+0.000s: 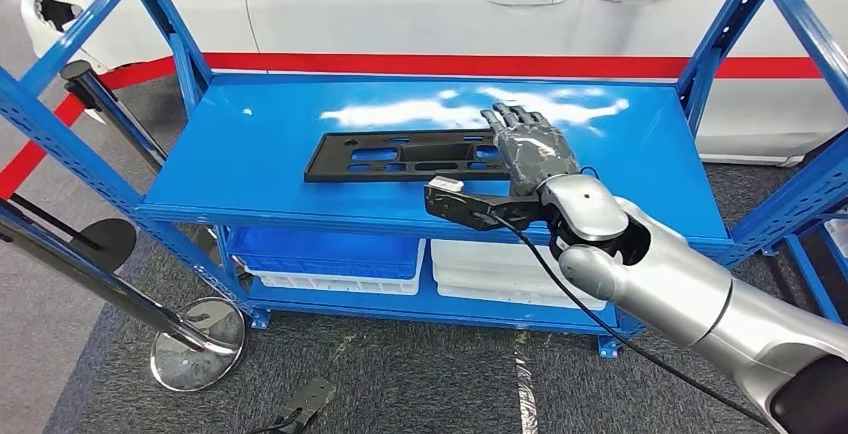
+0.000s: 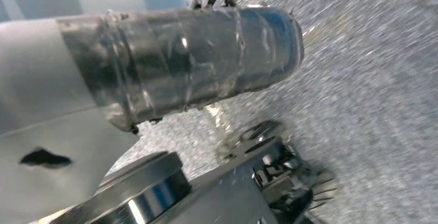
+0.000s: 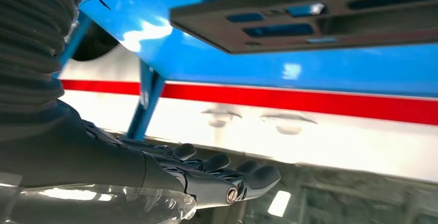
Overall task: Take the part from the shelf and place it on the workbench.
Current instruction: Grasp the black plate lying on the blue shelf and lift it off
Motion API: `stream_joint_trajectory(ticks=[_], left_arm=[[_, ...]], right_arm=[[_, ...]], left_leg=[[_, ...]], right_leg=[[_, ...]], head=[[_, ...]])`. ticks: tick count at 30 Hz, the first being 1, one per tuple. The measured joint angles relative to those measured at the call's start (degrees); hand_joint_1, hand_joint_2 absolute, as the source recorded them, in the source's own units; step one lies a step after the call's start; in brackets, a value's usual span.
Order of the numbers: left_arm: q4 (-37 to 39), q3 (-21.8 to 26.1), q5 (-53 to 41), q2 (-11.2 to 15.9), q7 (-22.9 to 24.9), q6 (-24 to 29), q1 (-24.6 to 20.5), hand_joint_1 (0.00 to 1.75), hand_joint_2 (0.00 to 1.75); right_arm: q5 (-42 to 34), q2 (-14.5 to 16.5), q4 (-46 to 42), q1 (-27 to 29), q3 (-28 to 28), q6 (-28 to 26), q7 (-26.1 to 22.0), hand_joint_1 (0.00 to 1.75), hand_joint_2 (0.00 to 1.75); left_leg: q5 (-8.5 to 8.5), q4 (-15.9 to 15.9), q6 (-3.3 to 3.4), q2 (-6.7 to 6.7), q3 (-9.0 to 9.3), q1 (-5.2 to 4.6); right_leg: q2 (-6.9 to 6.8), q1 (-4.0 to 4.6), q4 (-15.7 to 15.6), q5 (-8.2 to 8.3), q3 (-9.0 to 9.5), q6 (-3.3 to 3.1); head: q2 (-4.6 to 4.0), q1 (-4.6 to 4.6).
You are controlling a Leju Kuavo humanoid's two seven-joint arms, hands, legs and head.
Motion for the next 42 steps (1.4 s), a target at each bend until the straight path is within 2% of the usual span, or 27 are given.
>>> stream_joint_trajectory(ticks=[1,2,4,8,10,12,13,14,17,18,19,21,22,23,25,27,28,29,32,33,34,35,36,37,39,40,42], left_arm=[[0.00,-0.05,-0.05,0.00,0.04,0.02,-0.23,0.00,0.00],[0.00,-0.10,-0.08,0.00,0.08,0.04,-0.35,0.00,0.00],[0.00,-0.18,-0.09,0.00,0.09,0.04,-0.40,0.00,0.00],[0.00,-0.20,-0.10,0.00,0.09,0.04,-0.40,0.00,0.00],[0.00,-0.26,-0.11,0.00,0.09,0.06,-0.41,0.00,0.00],[0.00,-0.55,-0.39,0.07,-0.11,0.24,-0.51,0.00,0.00],[-0.01,-0.78,-0.63,0.11,-0.26,0.37,-0.77,0.00,0.00],[-0.03,-1.05,-0.73,0.15,-0.16,0.29,-1.18,0.00,0.00],[-0.09,-1.50,0.61,0.15,0.86,-0.75,-1.70,0.00,0.00],[-0.09,-1.51,1.14,0.15,0.88,-0.92,-1.40,0.00,0.00],[-0.09,-1.51,1.50,0.15,0.67,-0.90,-1.10,0.00,0.00],[-0.08,-1.51,2.22,0.12,-0.11,-0.86,-0.71,0.00,0.00],[-0.08,-1.51,2.60,0.11,-0.51,-0.85,-0.74,0.00,0.00],[-0.08,-1.51,2.91,0.10,-0.87,-0.84,-0.87,0.00,0.00],[-0.09,-1.51,3.46,0.09,-1.42,-0.72,-1.07,0.00,0.00],[-0.10,-1.51,3.93,0.08,-2.22,-0.54,-1.09,0.00,0.00],[-0.11,-1.51,4.12,0.03,-2.67,-0.49,-1.20,0.00,0.00],[-0.11,-1.51,4.38,-0.03,-2.98,-0.47,-1.33,0.00,0.00],[-0.11,-1.48,5.97,-0.31,-2.08,-0.41,-1.37,0.00,0.00],[-0.10,-1.46,6.64,-0.39,-1.50,-0.32,-1.02,0.00,0.00],[-0.10,-1.44,7.18,-0.44,-1.09,-0.24,-0.50,0.00,0.00],[-0.09,-1.42,7.64,-0.47,-0.87,-0.18,0.11,0.00,0.00],[-0.08,-1.42,8.00,-0.48,-0.78,-0.15,0.69,0.00,0.00],[-0.06,-1.40,8.28,-0.49,-0.77,-0.16,1.14,0.00,0.00],[-0.03,-1.35,8.62,-0.54,-0.77,-0.21,1.63,0.00,0.00],[-0.02,-1.32,8.71,-0.57,-0.74,-0.25,1.82,0.00,0.00],[-0.01,-1.29,8.89,-0.62,-0.69,-0.31,2.21,0.00,0.00]], right_arm=[[0.10,0.25,-0.09,-0.01,0.00,-0.01,0.00,0.00,1.75],[0.17,0.41,-0.13,-0.01,0.00,-0.01,0.00,0.00,1.75],[0.23,0.55,-0.18,-0.05,0.00,-0.02,0.00,0.00,1.75],[0.25,0.55,-0.19,-0.07,0.00,-0.02,0.00,0.00,1.75],[0.26,0.58,-0.24,-0.10,0.00,-0.02,0.00,0.00,1.75],[0.43,0.79,-0.41,-0.30,0.00,-0.13,-0.05,0.00,1.75],[0.64,1.07,-0.51,-0.43,0.00,-0.26,-0.11,0.00,1.75],[1.32,1.62,-0.58,-0.66,0.00,-0.37,-0.37,0.00,1.75],[3.67,3.12,-0.62,-0.72,0.03,0.96,-1.03,0.00,1.75],[4.06,3.21,-0.62,-0.64,0.04,1.79,-1.03,0.00,1.75],[4.32,3.22,-0.62,-0.66,0.05,2.43,-1.04,0.00,1.75],[4.58,3.23,-0.61,-0.84,0.07,3.56,-1.46,0.00,1.75],[4.48,3.26,-0.60,-0.96,0.08,4.14,-1.91,0.00,1.75],[4.33,3.37,-0.57,-0.93,0.13,4.80,-2.58,0.00,1.75],[4.05,3.71,-0.48,-0.56,0.36,6.07,-3.95,0.00,1.75],[4.05,4.18,-0.19,0.06,0.71,6.56,-4.96,0.00,1.75],[4.08,4.51,0.09,0.25,0.83,6.60,-5.38,0.00,1.75],[4.00,5.02,0.51,0.40,0.93,6.84,-5.96,0.00,1.75],[2.36,7.00,2.87,1.37,1.94,10.26,-8.20,0.00,1.75],[1.52,7.54,3.83,1.99,2.56,11.61,-8.72,0.00,1.75],[0.76,7.94,4.67,2.53,3.15,12.54,-9.00,0.00,1.75],[0.11,8.28,5.39,2.89,3.68,13.08,-9.13,0.00,1.75],[-0.55,8.59,6.05,3.01,4.15,13.53,-9.16,0.00,1.75],[-1.18,8.79,6.65,2.97,4.50,14.05,-9.11,0.00,1.75],[-2.37,8.97,7.63,2.92,5.03,15.27,-8.99,0.00,1.75],[-2.88,8.97,8.05,2.99,5.35,15.83,-8.96,0.00,1.75],[-3.50,8.97,8.57,3.08,5.93,16.50,-8.92,0.00,1.75]], left_leg=[[0.40,1.73,0.06,0.00,-1.47,0.00],[1.49,1.90,0.20,0.00,-2.15,-0.02],[3.56,0.41,0.45,0.00,-2.12,-0.05],[3.99,-0.09,0.50,-0.01,-1.97,-0.06],[4.96,-1.32,0.64,-0.01,-1.57,-0.10],[8.39,-7.33,1.52,0.00,0.76,-0.48],[9.59,-10.86,2.08,0.01,2.18,-0.75],[10.24,-14.32,2.77,-0.01,4.15,-0.85],[8.30,-17.21,3.64,-0.12,7.87,-0.52],[7.70,-17.03,3.57,-0.18,8.41,-0.48],[7.19,-16.84,3.44,-0.24,8.89,-0.42],[5.91,-16.31,2.88,-0.33,9.78,-0.28],[5.43,-16.00,2.48,-0.33,9.85,-0.24],[5.04,-15.78,2.04,-0.30,9.69,-0.23],[4.65,-15.56,1.31,-0.20,9.31,-0.27],[4.14,-15.37,0.75,-0.13,9.46,-0.23],[3.62,-14.34,0.47,-0.09,9.07,-0.16],[2.83,-12.18,0.23,-0.07,7.91,-0.08],[-0.32,-1.85,-0.33,-0.02,1.09,0.14],[-0.28,-0.04,-0.37,-0.02,-0.72,0.15],[0.86,-0.25,-0.28,-0.02,-1.55,0.14],[3.12,-2.59,-0.05,-0.02,-1.29,0.11],[6.03,-6.52,0.33,-0.02,-0.19,0.05],[8.04,-10.14,0.71,-0.02,1.04,-0.11],[9.61,-14.57,1.46,-0.04,2.68,-0.59],[9.38,-14.83,1.70,-0.08,2.93,-0.79],[10.17,-15.49,2.23,-0.12,3.59,-0.76]], right_leg=[[0.02,0.12,0.00,-0.37,0.50,-0.05],[0.05,0.23,0.00,-0.72,0.98,-0.06],[0.09,0.35,-0.01,-1.13,1.60,-0.05],[0.09,0.37,-0.01,-1.20,1.70,-0.05],[0.09,0.40,-0.01,-1.33,1.91,-0.05],[0.11,0.52,-0.26,-1.93,2.81,0.02],[0.14,0.58,-0.47,-2.10,3.26,0.28],[0.09,0.61,0.87,-2.82,2.88,0.78],[-0.14,0.43,12.06,-5.86,-4.48,2.38],[-0.15,0.29,13.32,-5.20,-6.23,2.58],[-0.17,0.15,11.60,-3.21,-6.24,2.70],[-0.20,-0.05,4.97,1.79,-4.70,2.79],[-0.19,0.06,2.06,2.76,-4.09,2.65],[-0.13,0.20,0.38,3.36,-3.72,2.24],[-0.01,0.54,-0.17,2.64,-3.72,1.27],[0.06,0.42,-0.06,2.53,-3.28,0.51],[0.07,0.29,-0.21,2.36,-2.90,0.21],[0.07,0.16,-0.35,2.19,-2.50,-0.06],[0.07,0.22,-0.40,1.52,-1.72,-0.47],[0.10,0.30,-0.34,1.22,-1.44,-0.49],[0.17,0.36,-0.25,0.88,-1.12,-0.50],[0.26,0.44,-0.15,0.51,-0.69,-0.49],[0.34,0.51,-0.09,0.13,-0.20,-0.46],[0.36,0.57,-0.16,-0.16,0.29,-0.39],[0.29,0.60,-0.42,-0.51,0.89,-0.05],[0.23,0.58,-0.61,-0.58,1.04,0.24],[0.21,0.64,-1.05,-0.71,1.37,0.96]], head=[[0.00,-0.01],[0.01,-0.01],[0.01,-0.01],[0.02,-0.02],[0.01,-0.02],[0.01,0.10],[0.01,0.12],[0.01,0.23],[0.01,0.42],[0.01,0.41],[0.01,0.42],[0.00,0.44],[-0.01,0.52],[-0.01,0.62],[0.01,0.57],[0.01,0.39],[0.00,0.32],[0.00,0.22],[0.01,0.02],[0.02,0.03],[0.01,0.02],[0.01,0.01],[0.01,0.02],[0.00,0.07],[0.00,0.14],[0.00,0.18],[0.00,0.14]])
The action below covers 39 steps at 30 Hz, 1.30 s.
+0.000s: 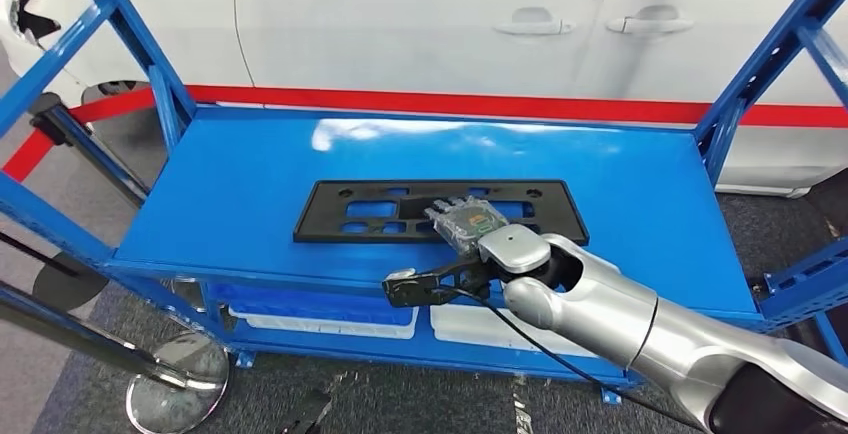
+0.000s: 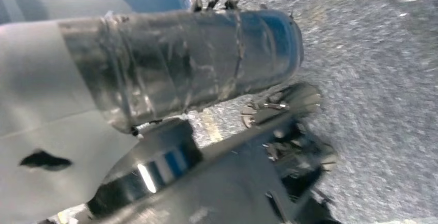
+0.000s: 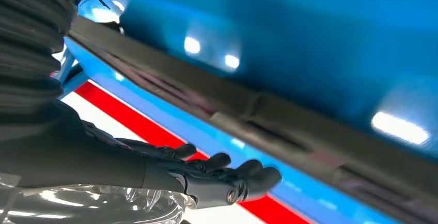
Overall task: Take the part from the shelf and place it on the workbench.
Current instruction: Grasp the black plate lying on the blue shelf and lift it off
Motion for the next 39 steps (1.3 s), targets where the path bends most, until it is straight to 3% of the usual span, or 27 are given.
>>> stream_joint_trajectory(ticks=[2,3,5,7,8,10,12,15,17,19,21,22,23,24,26,28,31,33,34,36,37,38,39], left_arm=[[0.00,0.01,0.17,-0.04,-0.13,0.00,0.19,0.00,0.00],[0.01,0.02,0.22,-0.07,-0.30,0.03,0.17,0.00,0.00],[0.01,0.04,0.02,-0.13,-0.84,0.07,0.07,0.00,0.00],[0.01,0.04,-0.50,-0.22,-1.53,0.06,-0.06,0.00,0.00],[0.01,0.04,-0.76,-0.30,-1.84,0.03,-0.14,0.00,0.00],[-0.01,0.04,-1.09,-0.52,-2.16,-0.09,-0.42,0.00,0.00],[-0.01,0.04,-1.26,-0.75,-2.29,-0.26,-0.81,0.00,0.00],[-0.01,0.04,-1.49,-0.90,-2.14,-0.57,-1.16,0.00,0.00],[-0.01,0.04,-1.59,-0.92,-1.87,-0.83,-1.18,0.00,0.00],[-0.01,0.04,-1.65,-0.99,-1.58,-1.11,-1.16,0.00,0.00],[-0.01,0.04,-1.68,-1.15,-1.37,-1.33,-1.07,0.00,0.00],[-0.01,0.03,-1.69,-1.24,-1.31,-1.39,-0.99,0.00,0.00],[-0.01,0.03,-1.70,-1.30,-1.27,-1.43,-0.92,0.00,0.00],[-0.01,0.02,-1.71,-1.32,-1.25,-1.46,-0.89,0.00,0.00],[-0.01,0.02,-1.72,-1.33,-1.25,-1.54,-0.93,0.00,0.00],[-0.01,0.02,-1.73,-1.40,-1.26,-1.60,-1.03,0.00,0.00],[-0.01,-0.03,-1.72,-1.73,-1.29,-1.77,-1.05,0.00,0.00],[-0.01,-0.07,-1.66,-1.86,-1.38,-1.87,-1.12,0.00,0.00],[-0.01,-0.08,-1.61,-1.90,-1.43,-1.90,-1.20,0.00,0.00],[-0.01,-0.09,-1.39,-1.96,-1.52,-1.91,-1.33,0.00,0.00],[-0.01,-0.09,-1.20,-2.01,-1.54,-1.90,-1.35,0.00,0.00],[-0.01,-0.09,-1.02,-2.05,-1.55,-1.87,-1.34,0.00,0.00],[-0.01,-0.09,-0.86,-2.10,-1.55,-1.82,-1.33,0.00,0.00]], right_arm=[[-0.37,-0.01,0.41,-0.17,0.31,0.26,0.16,0.00,1.75],[-0.56,-0.02,0.62,-0.28,0.39,0.29,0.32,0.00,1.75],[-1.05,-0.02,1.11,-0.19,0.67,0.25,0.69,0.00,1.75],[-1.36,-0.02,1.77,0.33,1.10,-0.09,0.85,0.00,1.75],[-1.30,-0.02,2.17,0.55,1.33,-0.55,0.86,0.00,1.75],[-0.51,-0.02,3.04,0.70,1.59,-2.96,0.79,0.00,1.75],[1.00,0.09,4.01,0.74,1.66,-7.17,0.64,0.00,1.75],[3.41,0.26,5.44,0.96,1.66,-13.77,0.57,0.00,1.75],[4.56,0.26,6.13,1.05,1.56,-17.03,0.70,0.00,1.75],[5.53,0.26,6.49,1.08,1.29,-19.60,0.85,0.00,1.75],[6.25,0.23,6.76,1.26,1.05,-21.32,1.10,0.00,1.75],[6.56,0.22,6.88,1.43,0.97,-21.84,1.36,0.00,1.75],[6.80,0.19,6.95,1.63,0.88,-22.22,1.64,0.00,1.75],[7.02,0.17,6.99,1.81,0.73,-22.55,1.94,0.00,1.75],[7.32,0.14,7.00,1.96,0.17,-23.08,2.59,0.00,1.75],[7.62,0.06,7.02,1.94,-0.57,-23.21,3.13,0.00,1.75],[7.84,-0.03,7.09,1.94,-1.29,-21.36,3.34,0.00,1.75],[7.40,-0.09,7.23,1.86,-1.70,-18.04,3.18,0.00,1.75],[6.93,-0.11,7.35,1.81,-1.83,-15.84,2.97,0.00,1.75],[5.69,-0.13,7.74,2.08,-1.85,-11.41,2.43,0.00,1.75],[5.24,-0.13,7.98,2.42,-1.81,-10.02,2.23,0.00,1.75],[4.92,-0.13,8.22,2.76,-1.78,-9.25,2.09,0.00,1.75],[4.77,-0.13,8.48,2.98,-1.77,-9.11,1.99,0.00,1.75]], left_leg=[[0.42,-1.07,0.31,0.14,0.81,0.30],[0.57,-1.52,0.45,0.22,1.16,0.44],[0.46,-1.60,0.73,0.26,1.34,0.37],[0.26,-1.38,0.91,0.20,1.34,0.29],[0.13,-1.20,0.91,0.13,1.34,0.27],[-0.30,-0.57,0.67,-0.03,1.28,0.26],[-0.75,0.22,0.19,-0.16,0.96,0.06],[-0.80,0.45,-0.53,-0.19,0.72,-0.12],[-1.81,1.60,-1.24,-0.09,0.27,-0.06],[-4.77,6.54,-2.02,0.01,-1.78,0.22],[-7.86,13.74,-2.57,0.05,-4.91,0.59],[-8.35,15.91,-2.73,0.06,-5.89,0.74],[-7.81,16.04,-2.80,0.07,-5.92,0.84],[-6.29,13.90,-2.78,0.07,-4.86,0.91],[-2.77,5.98,-2.57,0.07,-0.83,0.94],[-1.47,0.65,-2.07,0.01,1.86,0.64],[-1.43,-0.29,-1.05,-0.04,2.18,0.40],[-1.06,-0.86,-0.24,0.06,2.41,0.62],[-0.90,-1.12,0.13,0.10,2.51,0.73],[-0.88,-1.14,0.49,0.12,2.47,0.62],[-0.91,-1.10,0.57,0.11,2.45,0.56],[-0.96,-1.02,0.62,0.09,2.44,0.52],[-1.04,-0.88,0.63,0.05,2.44,0.50]], right_leg=[[-0.03,0.06,1.15,-1.13,-0.31,0.54],[-0.06,0.08,3.45,-2.48,-1.33,0.71],[-0.12,0.02,10.66,-5.65,-4.86,0.92],[-0.13,0.01,15.06,-6.25,-7.47,1.10],[-0.15,0.00,14.41,-5.08,-7.44,1.12],[-0.25,0.01,7.37,-1.24,-4.38,0.88],[-0.31,0.13,1.60,0.73,-1.65,0.52],[-0.20,0.16,0.54,0.96,-1.23,-0.12],[-0.21,-0.13,0.23,1.21,-1.08,-0.64],[-0.28,-0.39,0.07,1.34,-0.95,-0.92],[-0.34,-0.43,0.09,1.34,-0.96,-0.99],[-0.35,-0.45,0.10,1.33,-0.95,-0.99],[-0.33,-0.48,0.11,1.33,-0.94,-0.98],[-0.29,-0.53,0.12,1.31,-0.89,-0.95],[-0.18,-0.60,0.10,1.24,-0.76,-0.76],[-0.08,-0.57,-0.02,1.28,-0.79,-0.19],[-0.03,-0.53,-0.44,1.48,-0.83,0.87],[-0.11,-0.51,1.15,0.17,-1.55,1.36],[-0.16,-0.47,3.45,-1.25,-2.58,1.49],[-0.22,-0.42,10.98,-4.68,-6.03,1.55],[-0.22,-0.41,14.06,-5.57,-7.52,1.56],[-0.23,-0.42,15.44,-5.47,-8.25,1.55],[-0.25,-0.44,14.29,-4.24,-7.77,1.48]], head=[[0.00,0.13],[0.00,0.21],[0.00,0.31],[0.01,0.32],[0.01,0.32],[0.01,0.33],[0.00,0.27],[0.00,0.23],[0.00,0.11],[0.00,-0.15],[0.00,-0.25],[0.00,-0.25],[0.00,-0.25],[0.00,-0.25],[0.00,-0.25],[0.00,-0.22],[0.00,-0.16],[0.00,-0.06],[0.01,0.01],[0.01,0.03],[0.01,0.03],[0.00,0.03],[0.01,0.03]])
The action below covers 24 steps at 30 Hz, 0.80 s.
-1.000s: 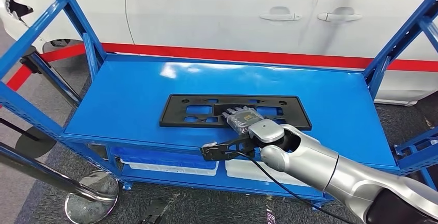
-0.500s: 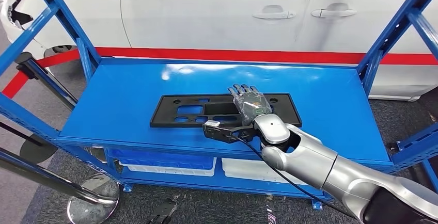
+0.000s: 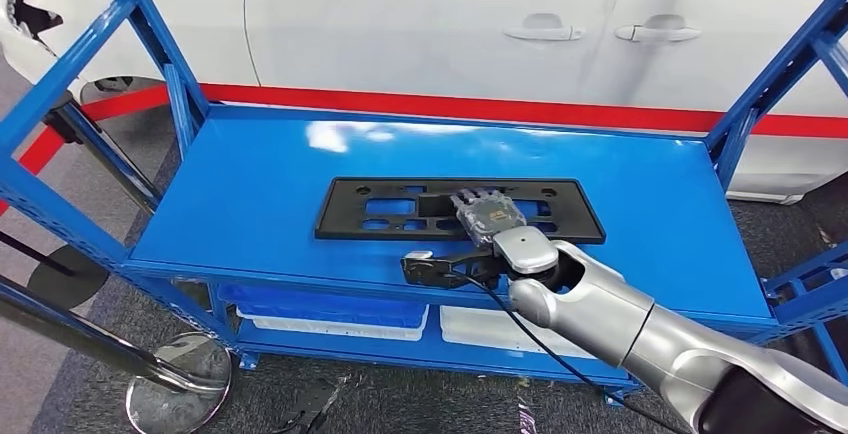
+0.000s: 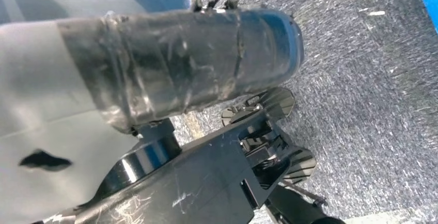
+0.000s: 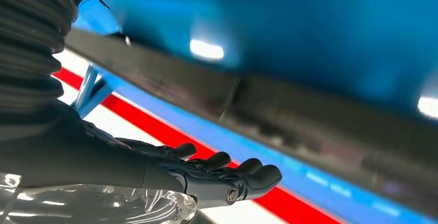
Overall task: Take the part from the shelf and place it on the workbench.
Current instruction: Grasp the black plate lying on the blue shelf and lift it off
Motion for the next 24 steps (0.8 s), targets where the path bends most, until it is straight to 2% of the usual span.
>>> stream_joint_trajectory(ticks=[2,4,7,8,9,11,12,13,14,15,16,17,19,20,22,24], left_arm=[[0.00,0.00,0.10,-0.10,0.01,0.16,-0.01,0.00,0.00],[0.00,0.00,0.14,-0.20,0.03,0.32,-0.06,0.00,0.00],[0.00,-0.01,0.20,-0.24,-0.04,0.44,-0.10,0.00,0.00],[0.00,-0.01,0.22,-0.24,-0.14,0.50,-0.07,0.00,0.00],[0.00,-0.02,0.28,-0.25,-0.26,0.55,-0.04,0.00,0.00],[0.00,-0.02,0.42,-0.28,-0.59,0.64,0.02,0.00,0.00],[0.00,-0.02,0.51,-0.31,-0.81,0.64,0.08,0.00,0.00],[0.00,-0.02,0.64,-0.37,-1.16,0.61,0.18,0.00,0.00],[0.00,-0.02,0.82,-0.43,-1.62,0.55,0.33,0.00,0.00],[0.00,-0.02,0.99,-0.50,-2.13,0.42,0.48,0.00,0.00],[0.00,-0.02,1.19,-0.54,-2.64,0.22,0.58,0.00,0.00],[0.00,-0.02,1.38,-0.56,-3.03,0.01,0.62,0.00,0.00],[0.00,-0.02,1.62,-0.56,-3.45,-0.40,0.55,0.00,0.00],[0.00,-0.02,1.71,-0.56,-3.55,-0.53,0.56,0.00,0.00],[0.00,-0.02,1.90,-0.56,-3.72,-0.85,0.68,0.00,0.00],[0.00,-0.02,2.45,-0.55,-3.83,-1.73,0.80,0.00,0.87]], right_arm=[[-0.11,0.00,0.53,0.03,0.01,-0.29,-0.02,0.00,1.75],[-0.14,0.07,1.08,-0.04,0.01,-0.75,-0.02,0.00,1.75],[-0.15,0.19,1.94,0.13,-0.01,-1.39,0.00,0.00,1.75],[-0.17,0.16,2.35,0.16,-0.02,-1.53,0.05,0.29,1.75],[-0.26,0.14,2.80,0.17,-0.02,-1.48,0.10,0.72,1.75],[-0.72,0.13,3.61,0.19,-0.02,-0.49,0.16,1.60,1.75],[-1.04,0.13,3.97,0.23,-0.02,0.19,0.14,1.75,1.75],[-1.44,0.13,4.30,0.28,-0.02,0.76,0.08,1.75,1.75],[-1.81,0.13,4.57,0.34,-0.03,1.05,0.00,1.75,1.75],[-2.19,0.13,4.76,0.37,-0.07,1.08,-0.10,1.75,1.75],[-2.57,0.13,4.87,0.32,-0.14,0.97,-0.20,1.75,1.75],[-2.87,0.13,4.93,0.21,-0.23,0.84,-0.25,1.75,1.75],[-3.28,0.13,5.00,-0.06,-0.51,0.69,-0.23,1.75,1.75],[-3.37,0.13,5.08,-0.15,-0.63,0.65,-0.21,1.75,1.75],[-3.40,0.11,5.29,-0.23,-0.81,0.35,-0.17,1.75,1.75],[-3.57,0.08,5.44,-0.22,-0.96,-0.47,-0.23,1.75,1.75]], left_leg=[[-0.35,0.52,-0.17,-0.09,0.00,0.00],[-0.76,1.14,-0.63,-0.15,-0.28,-0.20],[-0.85,1.33,-1.41,-0.15,-0.55,-0.29],[-1.02,1.43,-1.71,-0.13,-0.60,-0.20],[-1.62,2.10,-2.06,-0.10,-0.87,-0.18],[-4.39,6.68,-2.77,0.00,-2.86,0.04],[-6.10,10.27,-3.06,0.03,-4.48,0.15],[-7.40,13.73,-3.25,0.04,-6.10,0.25],[-7.79,15.83,-3.35,0.04,-7.13,0.30],[-7.11,15.88,-3.35,0.04,-7.18,0.31],[-5.48,13.71,-3.23,0.04,-6.14,0.31],[-3.37,9.85,-3.01,0.04,-4.23,0.30],[-1.04,2.94,-2.46,0.01,-0.65,0.07],[-0.78,1.19,-2.21,-0.02,0.25,-0.10],[-0.89,0.44,-1.73,-0.07,0.59,-0.38],[-0.49,-0.35,-1.03,0.09,1.04,-0.05]], right_leg=[[-0.04,-0.01,-7.34,3.70,3.48,-0.30],[-0.03,0.11,-12.88,5.29,6.24,-0.61],[0.06,0.36,-13.73,5.19,6.47,-1.15],[0.06,0.27,-13.86,5.27,6.52,-1.43],[0.06,0.12,-14.00,5.37,6.59,-1.72],[0.05,-0.12,-14.19,5.48,6.71,-2.14],[0.05,-0.12,-14.19,5.45,6.73,-2.25],[0.05,-0.09,-14.18,5.41,6.77,-2.33],[0.05,-0.07,-14.18,5.37,6.83,-2.37],[0.06,-0.06,-14.17,5.33,6.94,-2.38],[0.07,-0.06,-14.17,5.26,7.11,-2.37],[0.08,-0.06,-14.18,5.18,7.32,-2.31],[0.05,0.02,-14.26,5.06,7.59,-2.02],[0.04,0.05,-14.36,5.08,7.63,-1.79],[0.04,0.08,-14.69,5.25,7.73,-1.20],[0.05,0.12,-14.31,4.77,7.60,-0.61]], head=[[0.00,0.00],[0.00,-0.01],[0.01,-0.04],[0.01,-0.05],[0.00,-0.19],[0.00,-0.51],[-0.01,-0.66],[-0.01,-0.67],[-0.01,-0.67],[0.00,-0.67],[0.00,-0.67],[0.00,-0.68],[-0.01,-0.64],[0.00,-0.62],[-0.01,-0.62],[-0.01,-0.56]])
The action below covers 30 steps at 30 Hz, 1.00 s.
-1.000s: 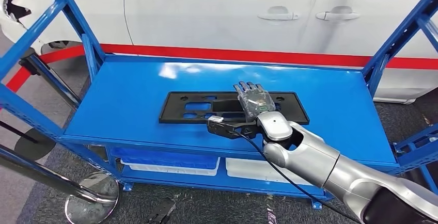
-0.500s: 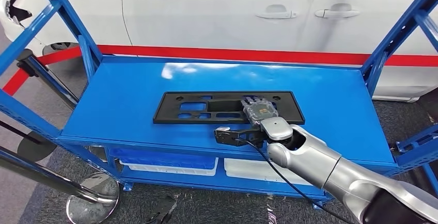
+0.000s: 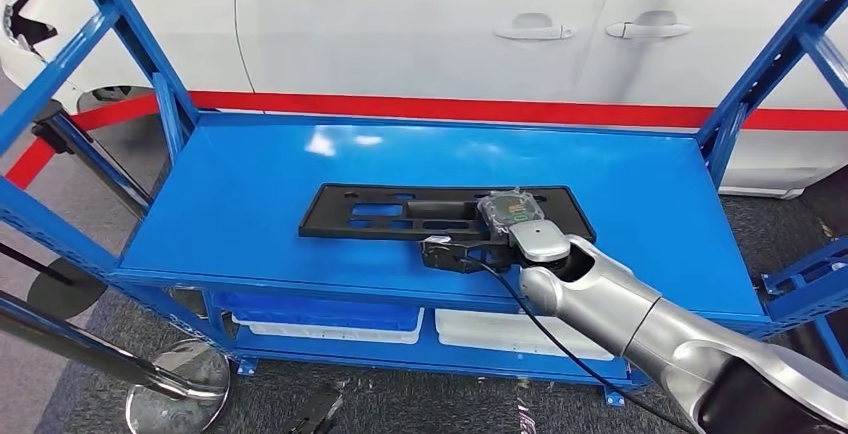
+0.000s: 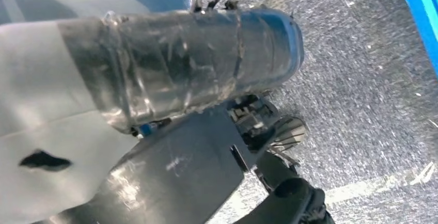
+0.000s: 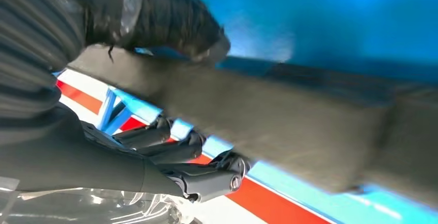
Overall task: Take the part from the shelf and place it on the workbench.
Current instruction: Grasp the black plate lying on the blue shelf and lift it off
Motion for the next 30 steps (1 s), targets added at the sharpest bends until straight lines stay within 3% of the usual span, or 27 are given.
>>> stream_joint_trajectory(ticks=[2,4,5,6,7,9,11,14,16,19,21,22,25,27,30], left_arm=[[0.00,0.00,0.82,0.04,-0.15,-1.56,-0.03,0.00,1.75],[0.00,0.00,1.46,0.08,-0.36,-2.88,-0.05,0.00,1.75],[0.00,0.00,1.63,0.08,-0.45,-3.28,-0.01,0.00,1.75],[0.00,0.00,1.78,0.08,-0.54,-3.55,0.06,0.00,1.75],[0.00,0.00,1.86,0.08,-0.68,-3.74,0.11,0.00,1.75],[0.01,0.00,1.92,0.13,-1.10,-3.86,0.13,0.00,1.75],[0.02,0.00,1.91,0.26,-1.57,-3.61,0.04,0.00,1.75],[0.02,0.00,1.90,0.42,-2.02,-3.19,0.05,0.00,1.75],[0.02,0.00,1.94,0.52,-2.16,-3.13,0.07,0.00,1.75],[0.02,0.00,2.20,0.57,-2.44,-3.04,0.07,0.00,1.75],[0.02,0.00,2.32,0.58,-2.76,-2.95,0.14,0.00,1.75],[0.02,0.00,2.35,0.59,-2.97,-2.84,0.15,0.00,1.75],[0.02,0.00,2.65,0.75,-3.24,-1.40,0.05,0.00,1.75],[0.02,0.00,2.92,0.85,-2.64,0.10,-0.05,0.00,1.75],[0.02,0.00,3.31,0.87,-1.13,1.37,0.13,0.00,1.75]], right_arm=[[-0.34,-0.03,0.08,0.09,-0.10,-1.20,-0.16,1.75,1.75],[-0.55,-0.03,0.11,0.51,-0.11,-2.29,-0.34,1.75,1.75],[-0.58,-0.03,0.11,0.75,-0.11,-2.82,-0.52,1.75,1.75],[-0.61,-0.03,0.08,0.93,-0.11,-3.40,-0.74,1.75,1.75],[-0.66,-0.03,-0.08,0.98,-0.13,-4.03,-0.97,1.75,1.75],[-0.84,-0.04,-0.82,0.89,-0.21,-5.18,-1.21,1.75,1.75],[-1.21,-0.06,-2.31,0.82,-0.35,-5.98,-1.18,1.75,1.75],[-1.73,-0.12,-5.04,0.85,-0.54,-6.43,-0.85,1.75,1.75],[-1.81,-0.20,-6.59,0.83,-0.59,-6.47,-0.52,1.75,1.75],[-1.74,-0.31,-8.98,0.86,-0.63,-6.59,-0.10,1.75,1.75],[-1.52,-0.39,-10.53,0.92,-0.63,-6.63,0.10,1.75,1.75],[-1.39,-0.44,-11.39,0.95,-0.63,-6.64,0.21,1.75,1.75],[-1.21,-0.69,-14.38,0.88,-0.66,-6.68,1.11,1.75,1.75],[-1.64,-0.91,-16.36,0.83,-0.72,-6.93,1.98,1.75,1.75],[-3.06,-1.28,-19.28,0.91,-1.04,-8.59,2.71,1.75,1.75]], left_leg=[[0.47,-0.81,0.67,0.21,0.42,0.30],[0.52,-0.83,0.95,0.27,0.35,0.22],[0.46,-0.72,0.99,0.26,0.29,0.22],[0.36,-0.54,1.00,0.25,0.25,0.24],[0.21,-0.27,0.92,0.21,0.23,0.29],[-0.33,0.58,0.48,0.07,0.07,0.38],[-0.83,1.67,-0.20,-0.05,-0.50,0.20],[-0.81,1.87,-1.05,-0.07,-1.03,0.10],[-2.02,3.43,-1.60,-0.03,-1.80,0.22],[-6.80,13.01,-2.34,0.02,-6.14,0.41],[-7.74,17.56,-2.40,0.02,-8.39,0.44],[-6.63,16.82,-2.25,0.02,-8.15,0.43],[-1.19,6.28,-1.22,0.02,-3.31,0.15],[-0.45,2.21,-0.65,-0.02,-1.38,-0.23],[-0.36,0.97,-0.10,0.02,-0.93,-0.21]], right_leg=[[-0.06,0.10,4.05,-2.54,-1.82,0.33],[-0.12,0.14,11.34,-5.84,-5.19,0.52],[-0.13,0.08,13.99,-6.50,-6.47,0.64],[-0.14,-0.04,14.75,-6.10,-6.85,0.76],[-0.15,-0.21,13.28,-4.69,-6.17,0.87],[-0.16,-0.56,6.44,-1.27,-2.84,1.04],[-0.04,-0.57,1.83,-0.06,-0.75,0.71],[0.05,-0.38,1.25,-0.10,-0.90,-0.35],[0.00,-0.59,1.06,0.12,-0.94,-0.97],[-0.05,-0.61,0.96,0.19,-0.97,-1.47],[-0.04,-0.44,0.99,0.13,-0.95,-1.58],[0.00,-0.35,1.01,0.09,-0.90,-1.62],[0.16,-0.11,0.94,-0.03,-0.61,-1.58],[0.21,-0.05,0.80,0.06,-0.73,-1.25],[0.19,0.00,0.51,0.20,-0.92,-0.37]], head=[[0.01,0.20],[0.01,0.34],[0.01,0.36],[0.00,0.35],[0.00,0.36],[0.01,0.40],[0.01,0.48],[0.01,0.45],[0.01,0.29],[0.01,0.02],[0.01,0.03],[0.01,0.03],[0.01,0.07],[0.01,0.05],[0.02,0.03]])
